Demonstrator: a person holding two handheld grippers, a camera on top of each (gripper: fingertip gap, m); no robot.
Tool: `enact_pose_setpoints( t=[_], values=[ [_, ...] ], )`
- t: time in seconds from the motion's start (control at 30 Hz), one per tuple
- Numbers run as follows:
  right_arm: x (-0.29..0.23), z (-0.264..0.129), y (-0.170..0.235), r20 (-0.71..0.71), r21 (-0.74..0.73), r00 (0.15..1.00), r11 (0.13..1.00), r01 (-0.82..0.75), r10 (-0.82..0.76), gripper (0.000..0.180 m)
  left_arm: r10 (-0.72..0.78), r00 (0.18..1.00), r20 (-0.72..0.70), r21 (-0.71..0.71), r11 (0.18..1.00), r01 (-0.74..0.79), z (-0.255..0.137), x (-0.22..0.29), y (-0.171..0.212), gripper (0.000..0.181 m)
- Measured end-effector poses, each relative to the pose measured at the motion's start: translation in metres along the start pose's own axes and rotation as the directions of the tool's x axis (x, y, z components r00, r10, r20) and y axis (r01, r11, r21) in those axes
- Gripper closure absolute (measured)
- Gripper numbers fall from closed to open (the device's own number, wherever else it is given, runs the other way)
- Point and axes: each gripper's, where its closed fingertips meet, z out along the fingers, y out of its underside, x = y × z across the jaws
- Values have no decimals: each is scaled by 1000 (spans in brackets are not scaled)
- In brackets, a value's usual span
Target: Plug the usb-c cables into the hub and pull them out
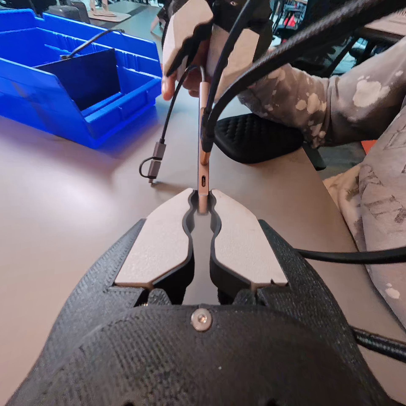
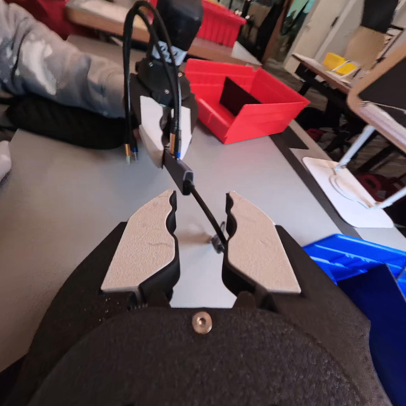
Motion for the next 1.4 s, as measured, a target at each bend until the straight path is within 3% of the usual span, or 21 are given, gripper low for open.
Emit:
enact_pose_setpoints(
  t=[0.1, 0.2, 0.37, 0.47, 0.53, 0.7, 0.93, 1.13, 1.4],
  values=[
    [-18, 11, 6, 72, -39, 997, 999, 27, -24, 145, 28, 1000, -10, -39, 999, -28, 5, 5, 5, 171],
    [-32, 16, 7, 146, -35, 989, 999, 18, -12, 167, 39, 999, -13, -58, 998, -40, 8, 7, 9, 171],
    [-34, 13, 5, 170, -27, 985, 999, 22, -17, 171, 48, 998, 31, -21, 999, -47, 5, 1, 4, 168],
    [-26, -1, -6, 157, -29, 987, 999, 45, -40, 171, 30, 992, 119, -7, 1000, -29, -4, -15, 1, 152],
    [-18, -17, -20, 148, -30, 987, 997, 64, -59, 171, -3, 978, 207, 28, 1000, -2, -18, -31, -2, 151],
    [24, -73, -68, 12, -91, 988, 984, 156, -155, 171, -131, 909, 396, 124, 988, 89, -59, -62, 2, 152],
    [139, -153, -100, -298, -449, 900, 879, 163, -319, 171, -154, 876, 456, 143, 985, 99, -74, -53, 15, 153],
    [245, -175, -51, -390, -714, 821, 700, 17, -417, 170, -112, 880, 463, 110, 992, 68, -70, -46, 17, 153],
    [304, -100, 70, -342, -767, 866, 641, -33, -365, 170, -126, 877, 464, 109, 990, 85, -71, -49, 20, 152]
  ],
)
